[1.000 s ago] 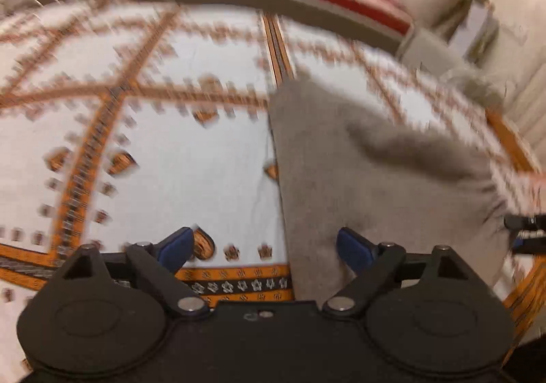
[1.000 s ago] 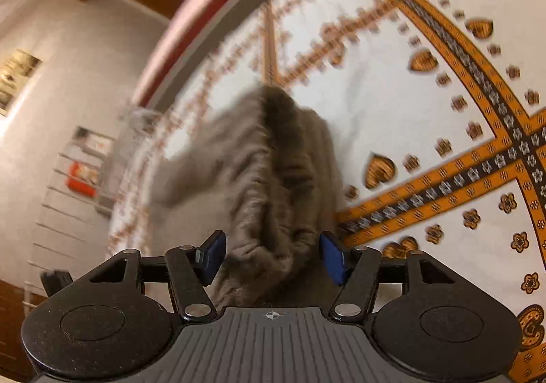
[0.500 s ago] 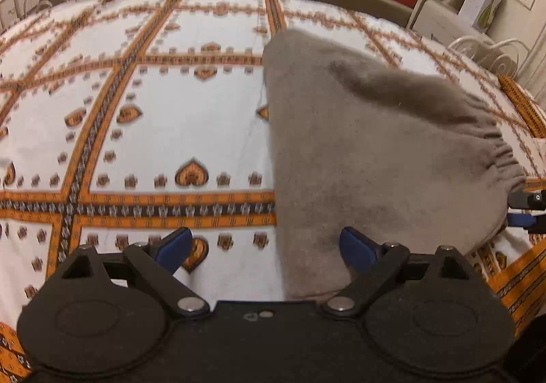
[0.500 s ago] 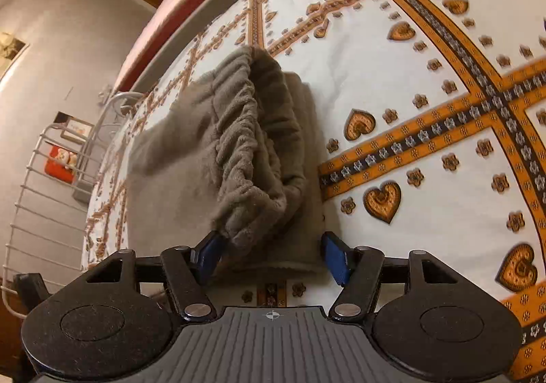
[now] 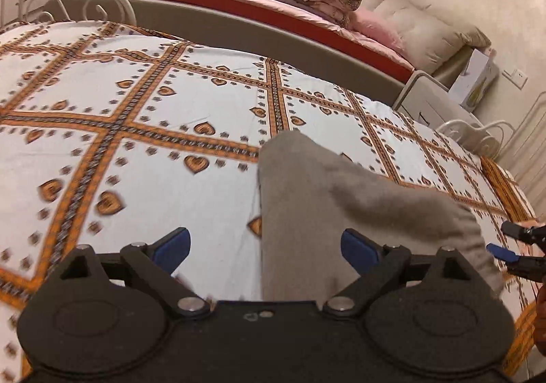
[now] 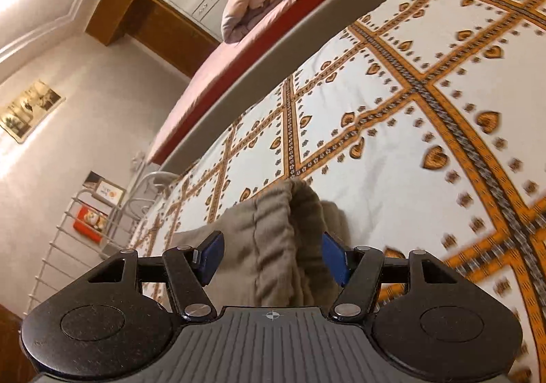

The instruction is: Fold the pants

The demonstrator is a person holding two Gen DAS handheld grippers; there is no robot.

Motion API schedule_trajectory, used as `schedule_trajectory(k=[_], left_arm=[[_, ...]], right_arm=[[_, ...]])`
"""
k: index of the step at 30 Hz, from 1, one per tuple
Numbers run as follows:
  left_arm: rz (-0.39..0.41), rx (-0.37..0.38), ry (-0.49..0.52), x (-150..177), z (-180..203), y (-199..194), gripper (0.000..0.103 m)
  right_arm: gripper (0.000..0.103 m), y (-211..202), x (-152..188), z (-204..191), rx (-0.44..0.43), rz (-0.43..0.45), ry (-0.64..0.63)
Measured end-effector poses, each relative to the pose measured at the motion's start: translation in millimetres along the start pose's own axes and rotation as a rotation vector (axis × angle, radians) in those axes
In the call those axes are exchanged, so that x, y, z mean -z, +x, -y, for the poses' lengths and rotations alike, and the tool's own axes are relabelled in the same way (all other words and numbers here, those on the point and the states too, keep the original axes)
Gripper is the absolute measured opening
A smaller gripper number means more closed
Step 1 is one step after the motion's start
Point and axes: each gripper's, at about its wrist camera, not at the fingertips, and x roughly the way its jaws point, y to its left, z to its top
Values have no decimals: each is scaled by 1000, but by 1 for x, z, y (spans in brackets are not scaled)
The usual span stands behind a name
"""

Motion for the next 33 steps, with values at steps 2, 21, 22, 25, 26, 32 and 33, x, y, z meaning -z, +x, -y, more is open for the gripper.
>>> schedule_trajectory(k=[2,21,22,25,26,32,33], left_arm=[[-16,11,-6,-6,-2,16,88],[-116,85,40,-15,-2,57,87],[-115,81,44,-15,-2,55,87],[-117,75,46,-14,-5,46,88],[-116,67,57,-13,-4,41,88],[-132,43,131,-4,5,20,91],[-140,42,141,-2,7,18,91]], right_arm=[[63,17,-6,-6,24,-15,-44],[30,85,-13,19,0,-181,10],[35,80,-14,15,-10,-175,-2],[61,57,-15,5,3,-113,-52],[66,49,-16,3,-13,-103,-55],[86,17,-14,-3,0,-111,-101],[86,14,-13,0,-2,-123,-98]])
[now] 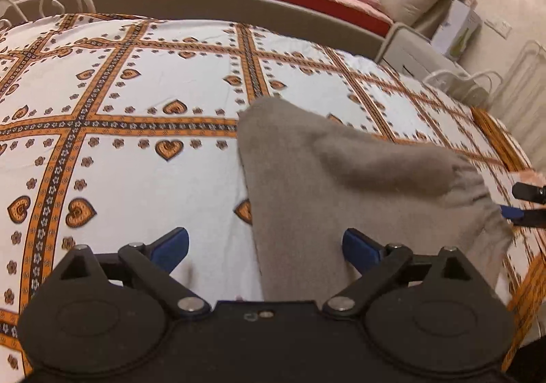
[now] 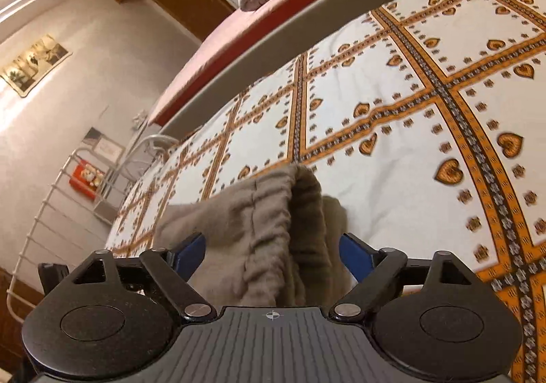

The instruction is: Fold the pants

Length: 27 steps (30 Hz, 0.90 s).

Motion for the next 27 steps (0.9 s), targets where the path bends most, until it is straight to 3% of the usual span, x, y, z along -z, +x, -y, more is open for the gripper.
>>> schedule_trajectory(k=[3,6,10,18,27], left_arm=[[-13,0,7,6,2,-3,90],[-32,74,-51,11,-4,-3,89],[-86,174,-150,17,-16,7,77],[-57,254,-245,13,-30,20,64],[-67,391,-300,8,-39,45,63]], right_arm=[[86,-3,10,9,-14,-51,23],[86,0,19,16,-34,-89,57],[86,11,27,25,-36,-116,112],[85,26,31,29,-62,-155,143],[85,37,31,33,-123,-158,163]])
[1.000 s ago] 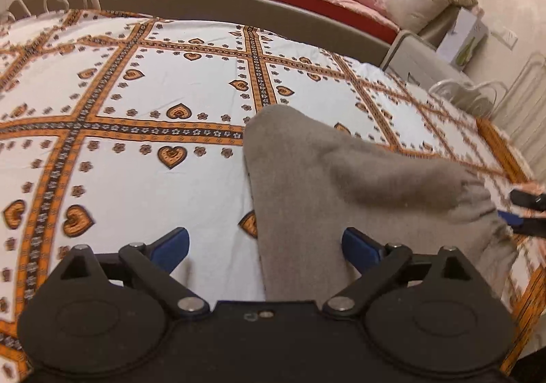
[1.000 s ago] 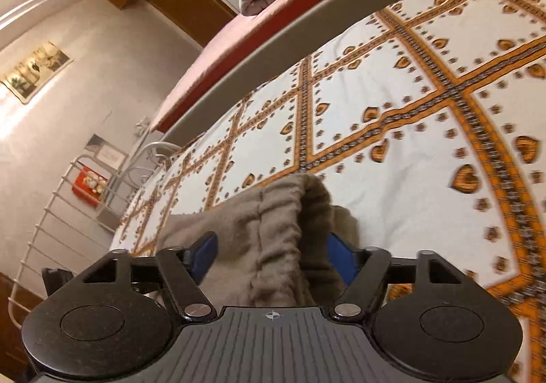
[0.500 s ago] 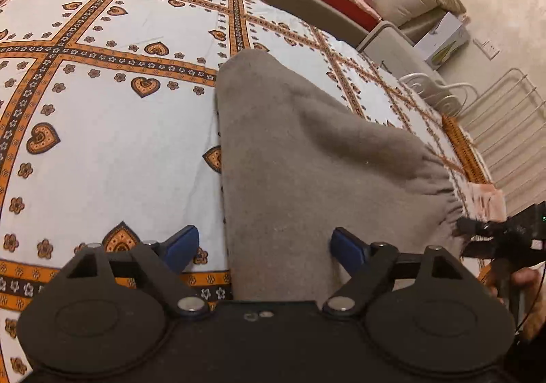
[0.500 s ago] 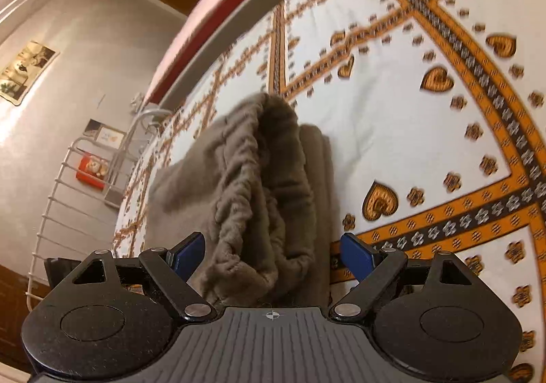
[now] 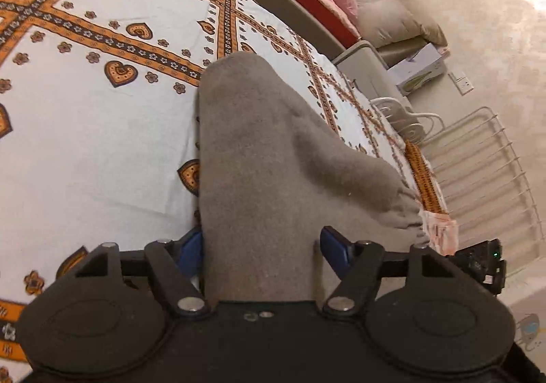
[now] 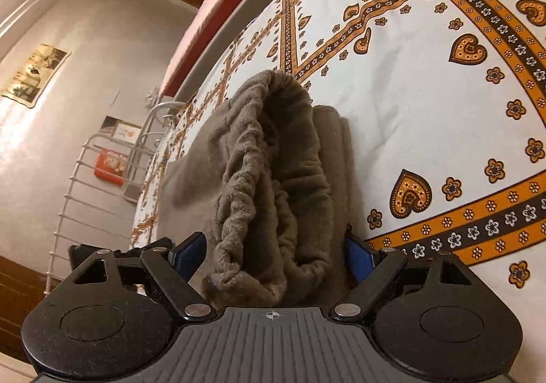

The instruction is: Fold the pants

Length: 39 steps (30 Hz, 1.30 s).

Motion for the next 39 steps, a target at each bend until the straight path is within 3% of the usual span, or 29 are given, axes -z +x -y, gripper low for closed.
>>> schedule_trajectory(k=[4,11,15,16,17,25,34,39], left_arm=[[8,46,-16,-2,-7,6,63],[32,17,34,-4,10,18,60],[40,-6,7,-7,7,17,39],[40,-12,8,-7,8,16,36],[39,-15,5,-7,7,15,34],[79,23,1,-16,17,2,25],[218,105,-3,-75,25,24,25],[213,25,40,-105,16,65,27]], right_arm=[[85,8,-3,-1,-20,-6,-8],[85,36,-14,-11,-11,-20,-33],[84,42,-17,-17,-2,-24,-22],[77,43,-17,-20,-2,-25,-28],[52,43,-16,-22,12,-30,-43],[50,27,-17,-38,-25,11,-84],[50,34,-84,-62,-94,103,-158],[50,58,-129,-34,-61,131,-120]])
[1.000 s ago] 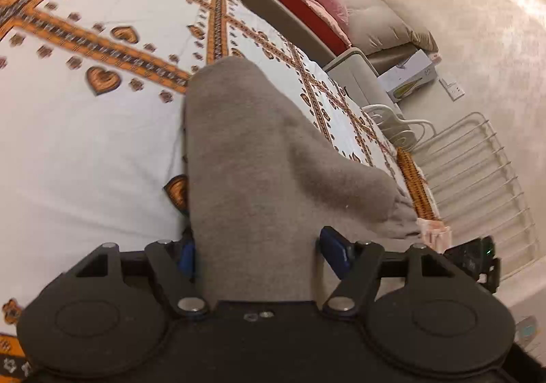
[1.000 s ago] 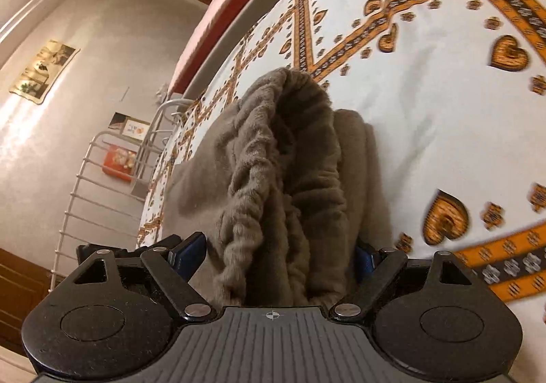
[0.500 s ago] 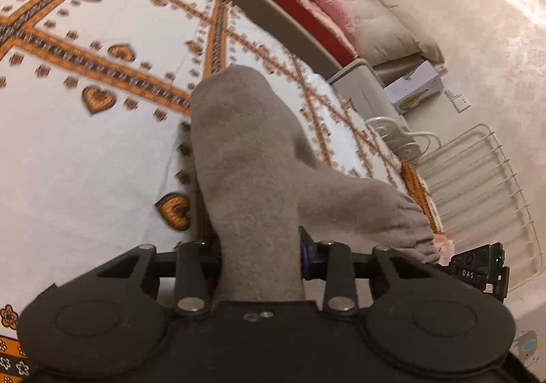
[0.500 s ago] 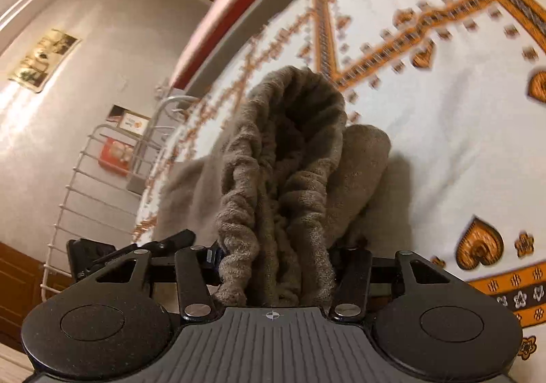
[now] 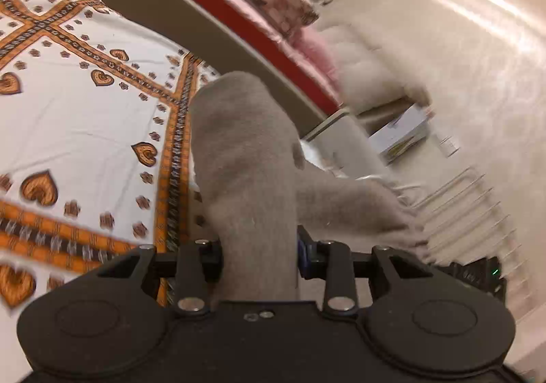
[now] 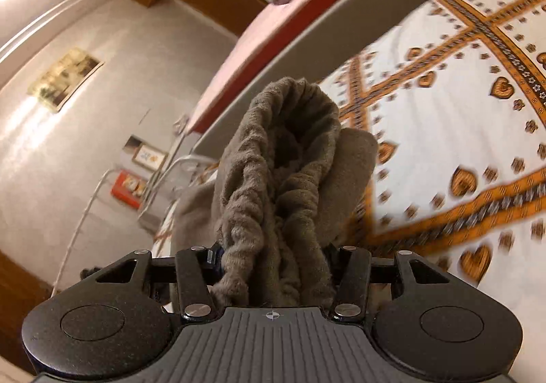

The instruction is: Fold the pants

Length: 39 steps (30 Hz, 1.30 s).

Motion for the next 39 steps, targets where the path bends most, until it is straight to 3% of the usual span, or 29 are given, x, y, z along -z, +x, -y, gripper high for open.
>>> schedule_trajectory(k=[1,2,3,6,9,12,16,17,19,24,29,33,35,39], left_arm=[[-9,-64,26,1,-2,10,41],[-17,-108,32,5,-5,17,48],[-5,-100,66,9,-5,20,53],[-1,-120,157,13,6,20,59],[19,-168,167,12,14,5,71],[28,-175,192,11,22,-12,73],[-47,-175,220,27,29,-23,74],[-92,-195,229,33,26,-17,74],[-65,-200,284,47,20,-11,75],[-58,-185,225,40,22,-20,74],[-101,-211,263,51,26,-32,74],[-86,-244,242,65,28,-45,74],[-85,-269,223,73,32,-55,74],[-51,-311,200,80,44,-84,74]], right_arm=[[51,7,-2,13,20,-8,19],[60,15,-2,30,79,-27,63],[62,21,1,43,130,-39,85],[62,13,13,57,32,13,59],[66,5,11,51,51,6,69],[78,-8,11,35,68,14,49],[82,-21,20,31,89,-34,48],[83,-19,22,34,116,-66,55],[83,-16,28,47,114,-70,90],[83,-32,27,45,90,-37,181],[83,-60,40,31,94,-42,125],[87,-55,61,23,232,-121,39],[87,-61,62,13,235,-107,32],[90,-94,71,-5,190,14,45]])
